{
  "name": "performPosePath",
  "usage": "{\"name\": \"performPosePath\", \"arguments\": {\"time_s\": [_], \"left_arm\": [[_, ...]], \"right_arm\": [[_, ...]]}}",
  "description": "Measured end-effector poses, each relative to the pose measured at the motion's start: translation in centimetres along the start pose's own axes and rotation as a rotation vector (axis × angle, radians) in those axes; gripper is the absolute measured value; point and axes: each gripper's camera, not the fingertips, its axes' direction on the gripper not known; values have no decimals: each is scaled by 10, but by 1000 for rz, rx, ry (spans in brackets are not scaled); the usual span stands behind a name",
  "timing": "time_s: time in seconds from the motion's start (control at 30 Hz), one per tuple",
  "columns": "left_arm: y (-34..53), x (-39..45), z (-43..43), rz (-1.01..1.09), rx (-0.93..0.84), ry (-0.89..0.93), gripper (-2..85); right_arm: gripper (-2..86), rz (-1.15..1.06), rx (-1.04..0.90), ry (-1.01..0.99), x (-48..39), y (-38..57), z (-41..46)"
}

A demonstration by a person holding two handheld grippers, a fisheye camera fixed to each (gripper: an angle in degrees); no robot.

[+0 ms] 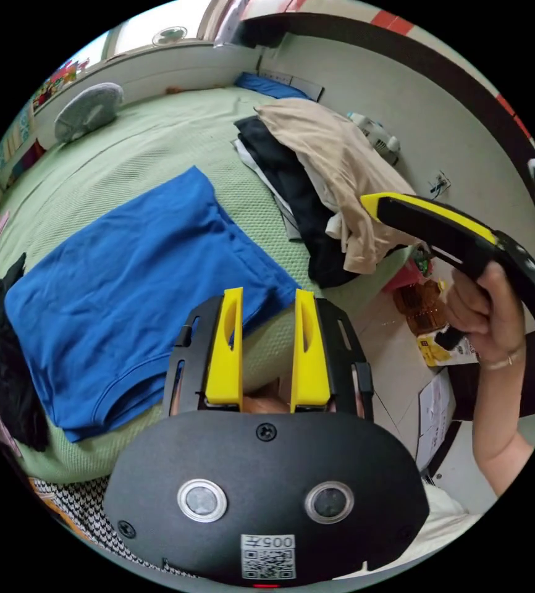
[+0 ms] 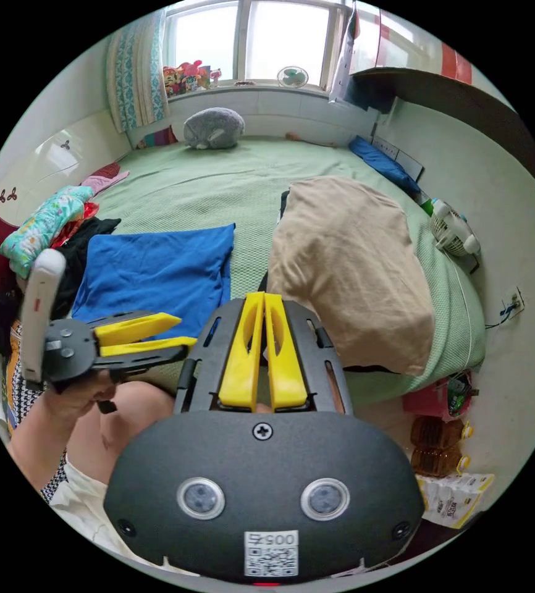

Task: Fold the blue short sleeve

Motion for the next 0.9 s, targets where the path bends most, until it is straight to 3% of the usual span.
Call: {"name": "performPosePath", "arguments": {"time_s": [0.2, 0.3, 0.5, 0.63, 0.9], "left_arm": [[-28, 25, 42, -9, -82, -71, 133], [-29, 24, 38, -39, -84, -114, 75], [-16, 6, 12, -62, -6, 2, 56], [-5, -3, -8, -73, 61, 31, 56], [9, -18, -30, -66, 108, 59, 55]], "right_arm": [[-12, 1, -13, -12, 19, -10, 16], [-11, -9, -35, -26, 23, -23, 33], [3, -81, -63, -154, 20, -84, 71], [80, -142, -178, -239, 13, -146, 115], [106, 69, -395, -429, 33, -220, 208]]}}
